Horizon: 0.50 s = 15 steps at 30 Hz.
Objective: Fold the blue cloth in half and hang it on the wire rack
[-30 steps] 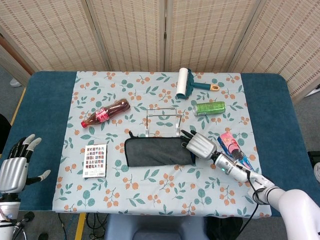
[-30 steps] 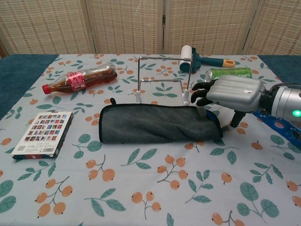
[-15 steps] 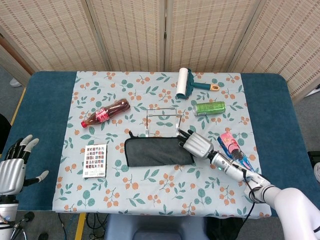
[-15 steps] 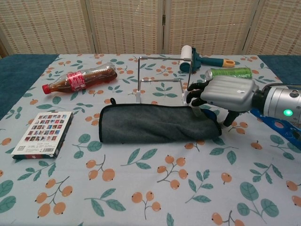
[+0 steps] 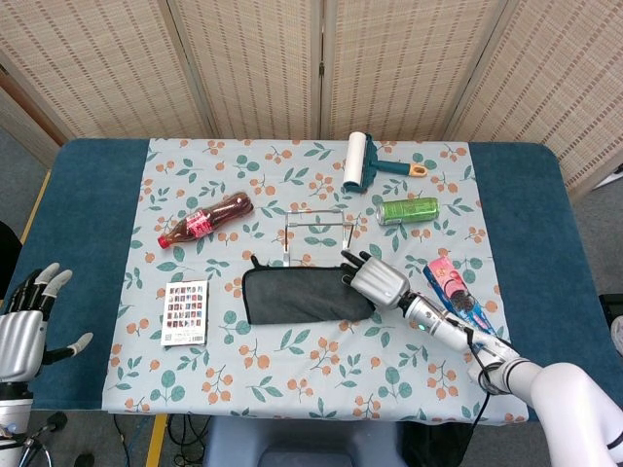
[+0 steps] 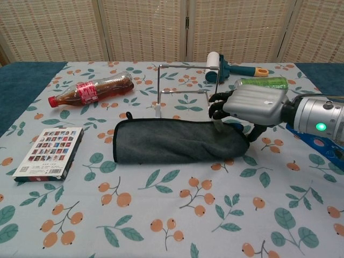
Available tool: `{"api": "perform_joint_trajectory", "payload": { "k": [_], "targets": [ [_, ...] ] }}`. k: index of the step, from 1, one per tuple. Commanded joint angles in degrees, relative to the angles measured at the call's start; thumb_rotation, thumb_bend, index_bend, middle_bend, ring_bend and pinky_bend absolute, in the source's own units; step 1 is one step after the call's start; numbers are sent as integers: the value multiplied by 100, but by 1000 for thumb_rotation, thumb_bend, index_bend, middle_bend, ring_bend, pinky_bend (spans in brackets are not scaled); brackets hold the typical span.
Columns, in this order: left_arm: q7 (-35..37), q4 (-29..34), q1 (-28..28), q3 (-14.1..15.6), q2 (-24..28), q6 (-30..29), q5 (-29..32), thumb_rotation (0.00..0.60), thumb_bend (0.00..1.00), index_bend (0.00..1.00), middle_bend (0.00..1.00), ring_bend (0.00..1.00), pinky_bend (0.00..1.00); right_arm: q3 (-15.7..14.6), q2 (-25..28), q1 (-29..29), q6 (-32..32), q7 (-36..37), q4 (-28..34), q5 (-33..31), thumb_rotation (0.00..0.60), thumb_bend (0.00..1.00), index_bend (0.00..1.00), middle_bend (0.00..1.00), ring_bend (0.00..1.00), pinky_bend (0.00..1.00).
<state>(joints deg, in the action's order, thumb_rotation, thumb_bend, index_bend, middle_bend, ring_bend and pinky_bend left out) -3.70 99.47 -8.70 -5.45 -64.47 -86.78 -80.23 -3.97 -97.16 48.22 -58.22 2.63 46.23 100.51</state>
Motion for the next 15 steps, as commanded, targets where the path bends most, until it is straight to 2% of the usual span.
{"api": "perform_joint_trajectory", "payload": {
  "k": [1, 8, 12, 15],
  "targets": [
    [30, -3, 15, -2, 7, -4, -23, 600, 98, 123, 0, 0, 107, -1, 4, 12, 2, -6, 39, -13, 600, 371, 505, 281, 102, 280],
    [35, -17, 35, -31, -9, -16, -49, 600, 97, 121, 0, 0, 107, 27, 142, -49, -221, -11, 263, -48, 600, 403, 652, 325, 131, 280],
    [57, -5, 49, -55, 1, -48, -81, 600, 98, 119, 0, 0, 107, 158, 419, -123, -584, -38, 625, -89, 600, 410, 683, 342, 145, 280],
    [54, 0, 67, -77, 13, -88, -100, 600, 98, 117, 0, 0, 107, 324, 769, -160, -865, -210, 1120, -135, 600, 410, 685, 344, 147, 280]
  ]
}}
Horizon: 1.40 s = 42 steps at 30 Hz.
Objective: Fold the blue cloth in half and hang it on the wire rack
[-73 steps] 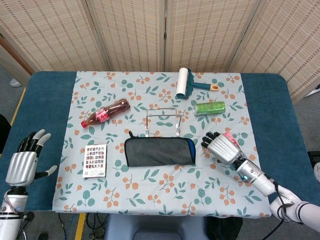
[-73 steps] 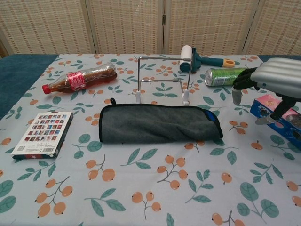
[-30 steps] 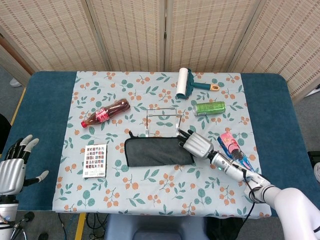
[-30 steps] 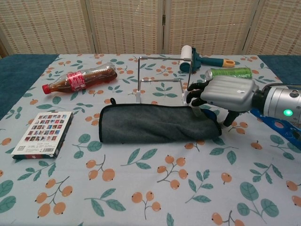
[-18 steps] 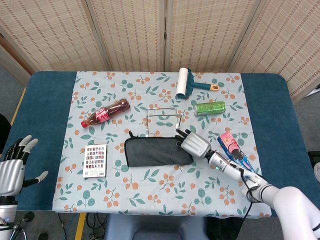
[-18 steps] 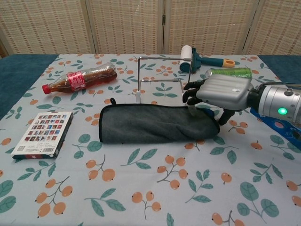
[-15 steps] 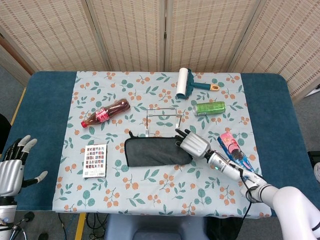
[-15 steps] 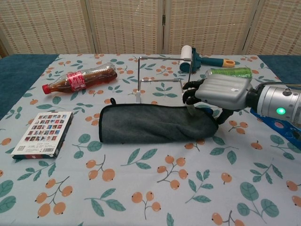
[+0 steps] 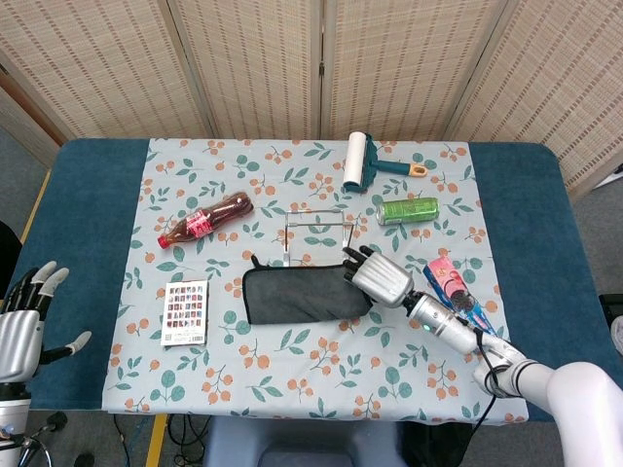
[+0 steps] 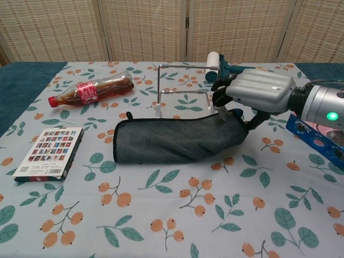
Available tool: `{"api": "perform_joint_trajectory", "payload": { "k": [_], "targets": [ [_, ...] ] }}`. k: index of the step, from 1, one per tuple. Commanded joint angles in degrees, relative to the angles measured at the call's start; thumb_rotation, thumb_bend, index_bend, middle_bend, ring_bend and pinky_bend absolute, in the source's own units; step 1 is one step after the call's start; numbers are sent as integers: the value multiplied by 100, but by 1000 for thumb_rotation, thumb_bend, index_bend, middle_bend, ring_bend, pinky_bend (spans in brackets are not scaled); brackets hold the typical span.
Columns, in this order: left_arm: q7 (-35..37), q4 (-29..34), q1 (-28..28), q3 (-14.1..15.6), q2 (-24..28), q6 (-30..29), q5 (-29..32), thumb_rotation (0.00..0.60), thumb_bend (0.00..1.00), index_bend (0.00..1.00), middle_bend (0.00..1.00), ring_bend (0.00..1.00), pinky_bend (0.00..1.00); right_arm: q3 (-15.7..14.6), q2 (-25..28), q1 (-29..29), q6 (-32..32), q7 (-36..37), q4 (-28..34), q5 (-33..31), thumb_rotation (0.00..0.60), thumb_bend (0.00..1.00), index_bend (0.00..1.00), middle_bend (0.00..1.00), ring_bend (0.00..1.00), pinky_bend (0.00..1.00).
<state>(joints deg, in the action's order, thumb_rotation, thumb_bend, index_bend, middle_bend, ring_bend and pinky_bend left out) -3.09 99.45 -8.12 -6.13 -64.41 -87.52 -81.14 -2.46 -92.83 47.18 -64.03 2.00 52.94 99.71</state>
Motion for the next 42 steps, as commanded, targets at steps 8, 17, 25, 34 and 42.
{"api": "perform_joint_trajectory", "payload": {
  "k": [8, 17, 25, 34, 42],
  "targets": [
    [-14, -9, 56, -15, -2, -85, -76, 600, 98, 117, 0, 0, 107, 840, 1264, -15, -534, -986, 2085, -416, 600, 411, 685, 344, 147, 280],
    [25, -143, 143, -16, -22, -227, -165, 600, 98, 117, 0, 0, 107, 1683, 1770, 186, -278, -2182, 3272, -1232, 600, 413, 685, 344, 147, 280],
    [132, -216, 207, -16, -10, -267, -180, 600, 97, 116, 0, 0, 107, 2139, 1752, 472, 46, -2846, 3530, -1916, 600, 414, 685, 348, 147, 280],
    [198, -289, 257, -20, -15, -287, -179, 600, 97, 116, 0, 0, 107, 2301, 1341, 918, 509, -3349, 3111, -2548, 600, 414, 685, 350, 147, 280],
    [243, -330, 286, -15, -26, -262, -165, 600, 97, 115, 0, 0, 107, 2449, 902, 1384, 910, -3514, 2380, -3066, 600, 414, 685, 350, 147, 280]
  ]
}}
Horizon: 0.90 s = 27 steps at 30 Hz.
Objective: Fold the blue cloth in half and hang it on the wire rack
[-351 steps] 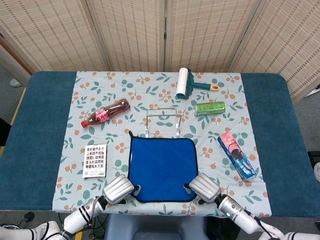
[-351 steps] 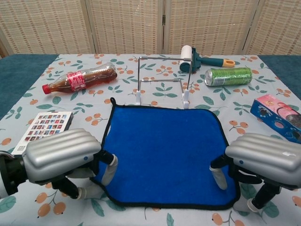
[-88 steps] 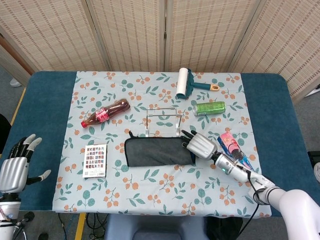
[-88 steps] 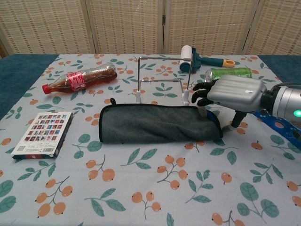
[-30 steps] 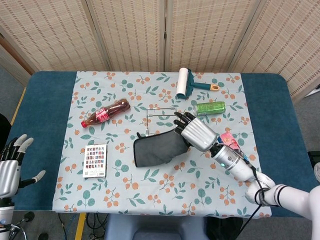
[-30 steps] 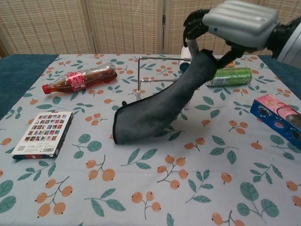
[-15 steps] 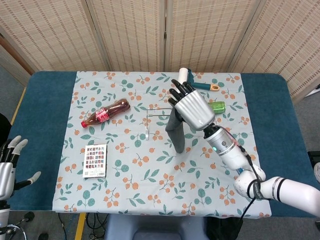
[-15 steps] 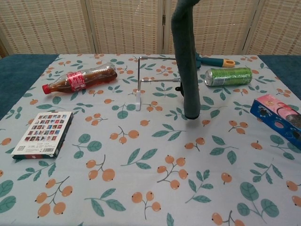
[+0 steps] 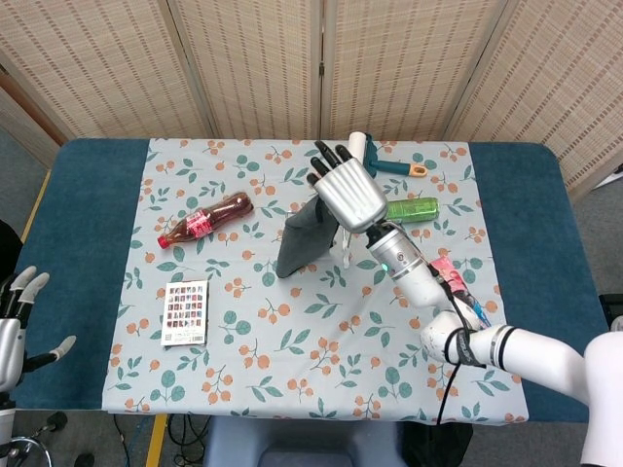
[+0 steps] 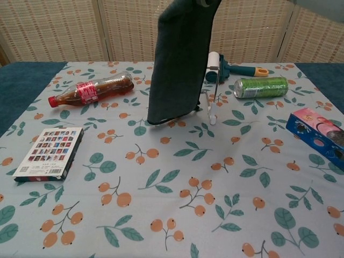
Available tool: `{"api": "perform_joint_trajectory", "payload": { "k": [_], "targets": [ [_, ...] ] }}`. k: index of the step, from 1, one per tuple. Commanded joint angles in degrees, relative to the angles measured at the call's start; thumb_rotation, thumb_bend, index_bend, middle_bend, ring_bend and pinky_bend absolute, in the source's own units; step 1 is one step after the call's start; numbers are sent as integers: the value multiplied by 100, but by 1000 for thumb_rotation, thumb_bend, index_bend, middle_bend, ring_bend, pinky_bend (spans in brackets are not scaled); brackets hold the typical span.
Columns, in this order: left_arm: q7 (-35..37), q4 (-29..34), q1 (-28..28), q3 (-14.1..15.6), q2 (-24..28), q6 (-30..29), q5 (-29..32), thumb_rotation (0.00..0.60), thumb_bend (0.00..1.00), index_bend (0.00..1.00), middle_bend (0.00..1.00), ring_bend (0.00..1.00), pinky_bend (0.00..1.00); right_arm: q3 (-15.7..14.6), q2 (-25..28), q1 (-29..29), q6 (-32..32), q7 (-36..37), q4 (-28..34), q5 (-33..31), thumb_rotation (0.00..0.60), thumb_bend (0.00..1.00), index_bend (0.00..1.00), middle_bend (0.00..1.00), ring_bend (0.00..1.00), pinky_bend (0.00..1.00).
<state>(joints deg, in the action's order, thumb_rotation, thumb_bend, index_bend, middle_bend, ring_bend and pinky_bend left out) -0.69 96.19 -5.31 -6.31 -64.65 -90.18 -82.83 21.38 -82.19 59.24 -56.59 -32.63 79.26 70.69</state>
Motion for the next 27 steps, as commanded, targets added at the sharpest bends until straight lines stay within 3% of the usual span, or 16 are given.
{"api": "perform_joint_trajectory", "payload": {
  "k": [1, 27],
  "targets": [
    [8, -6, 8, 2, -2, 7, 7, 600, 98, 115, 0, 0, 107, 75, -211, 230, 208, -55, -346, -209, 600, 414, 685, 350, 147, 280],
    [-49, 37, 44, -43, 47, 97, 127, 600, 98, 114, 0, 0, 107, -86, -1059, 1091, 1100, 363, -2920, -631, 600, 410, 684, 350, 147, 280]
  ]
}}
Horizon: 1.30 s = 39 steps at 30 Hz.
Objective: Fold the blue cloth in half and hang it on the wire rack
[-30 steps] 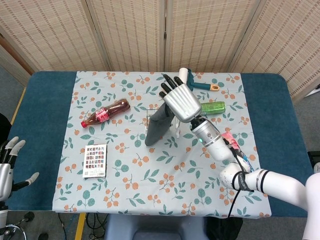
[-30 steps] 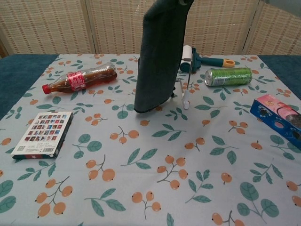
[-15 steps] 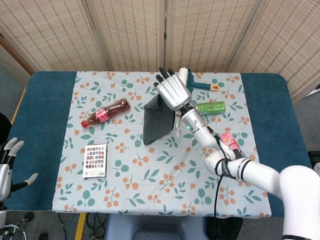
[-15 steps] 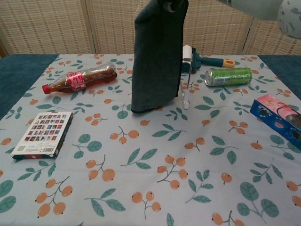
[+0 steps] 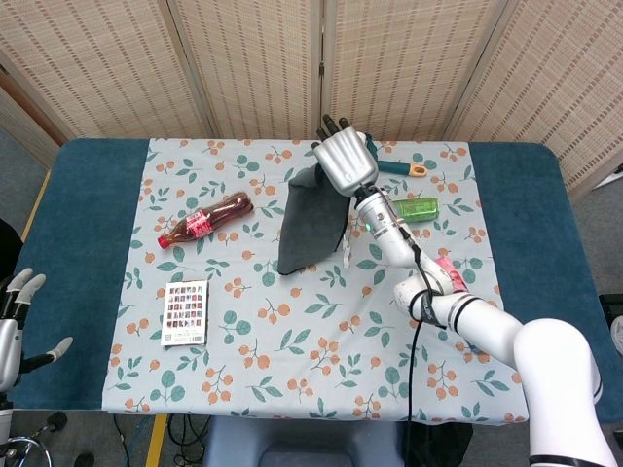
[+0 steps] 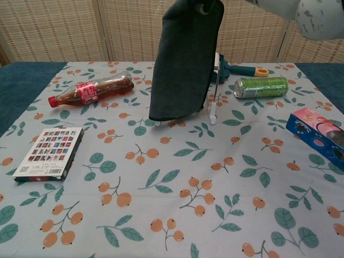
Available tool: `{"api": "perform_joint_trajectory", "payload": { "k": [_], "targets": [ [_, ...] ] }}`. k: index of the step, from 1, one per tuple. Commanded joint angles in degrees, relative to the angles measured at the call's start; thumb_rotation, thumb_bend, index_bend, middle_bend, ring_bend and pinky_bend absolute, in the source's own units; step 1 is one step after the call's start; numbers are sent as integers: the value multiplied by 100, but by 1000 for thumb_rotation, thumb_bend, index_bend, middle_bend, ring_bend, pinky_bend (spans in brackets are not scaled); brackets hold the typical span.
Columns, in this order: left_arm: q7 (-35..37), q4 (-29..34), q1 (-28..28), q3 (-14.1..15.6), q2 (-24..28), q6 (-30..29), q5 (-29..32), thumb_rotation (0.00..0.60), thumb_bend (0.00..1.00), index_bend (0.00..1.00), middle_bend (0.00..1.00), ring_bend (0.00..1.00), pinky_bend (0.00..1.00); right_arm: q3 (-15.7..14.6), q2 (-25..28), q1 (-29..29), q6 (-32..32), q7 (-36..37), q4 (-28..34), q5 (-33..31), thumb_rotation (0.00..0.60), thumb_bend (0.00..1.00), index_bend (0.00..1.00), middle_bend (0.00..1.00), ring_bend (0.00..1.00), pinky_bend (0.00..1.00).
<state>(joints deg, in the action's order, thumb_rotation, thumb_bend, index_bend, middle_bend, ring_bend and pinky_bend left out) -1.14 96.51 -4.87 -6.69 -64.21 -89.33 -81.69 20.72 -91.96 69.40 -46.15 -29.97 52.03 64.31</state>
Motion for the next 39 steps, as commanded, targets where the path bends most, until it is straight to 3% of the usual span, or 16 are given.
{"api": "perform_joint_trajectory", "payload": {
  "k": [1, 10, 13, 17, 19, 24, 30, 33, 39],
  "targets": [
    [-11, 7, -4, -10, 3, 19, 21, 600, 98, 114, 0, 0, 107, -22, -115, 98, 79, 135, -268, 8, 600, 405, 684, 350, 147, 280],
    [-77, 56, 26, -6, 32, -13, 13, 600, 98, 112, 0, 0, 107, -105, -531, 315, 373, 325, -965, -16, 600, 298, 669, 334, 147, 280],
    [-58, 59, 50, -7, 41, -32, 27, 600, 98, 112, 0, 0, 107, -117, -617, 353, 449, 323, -1075, -55, 600, 205, 549, 290, 146, 275],
    [-54, 56, 68, -5, 48, -54, 15, 600, 98, 112, 0, 0, 107, -89, -693, 388, 482, 159, -1172, -186, 600, 24, 233, 193, 112, 236],
    [-54, 50, 76, -2, 49, -55, 19, 600, 98, 112, 0, 0, 107, -62, -687, 379, 465, 124, -1145, -247, 600, 0, 139, 169, 102, 234],
    [-60, 47, 79, -3, 69, -46, 12, 600, 98, 112, 0, 0, 107, -76, -504, 245, 289, 84, -894, -257, 600, 0, 68, 160, 101, 234],
    [-121, 74, -7, -38, 127, 67, 4, 600, 98, 111, 0, 0, 107, -251, 231, -372, -337, 70, 255, -103, 600, 6, 68, 188, 103, 234],
    [-159, 95, -83, -80, 155, 172, 44, 600, 97, 111, 0, 0, 107, -418, 844, -916, -794, 27, 1239, -37, 600, 64, 111, 252, 143, 253],
    [-275, 103, -263, -150, 183, 438, 155, 600, 98, 111, 0, 0, 107, -842, 1971, -1997, -1689, -47, 2903, 127, 600, 148, 286, 374, 316, 441]
  ]
}}
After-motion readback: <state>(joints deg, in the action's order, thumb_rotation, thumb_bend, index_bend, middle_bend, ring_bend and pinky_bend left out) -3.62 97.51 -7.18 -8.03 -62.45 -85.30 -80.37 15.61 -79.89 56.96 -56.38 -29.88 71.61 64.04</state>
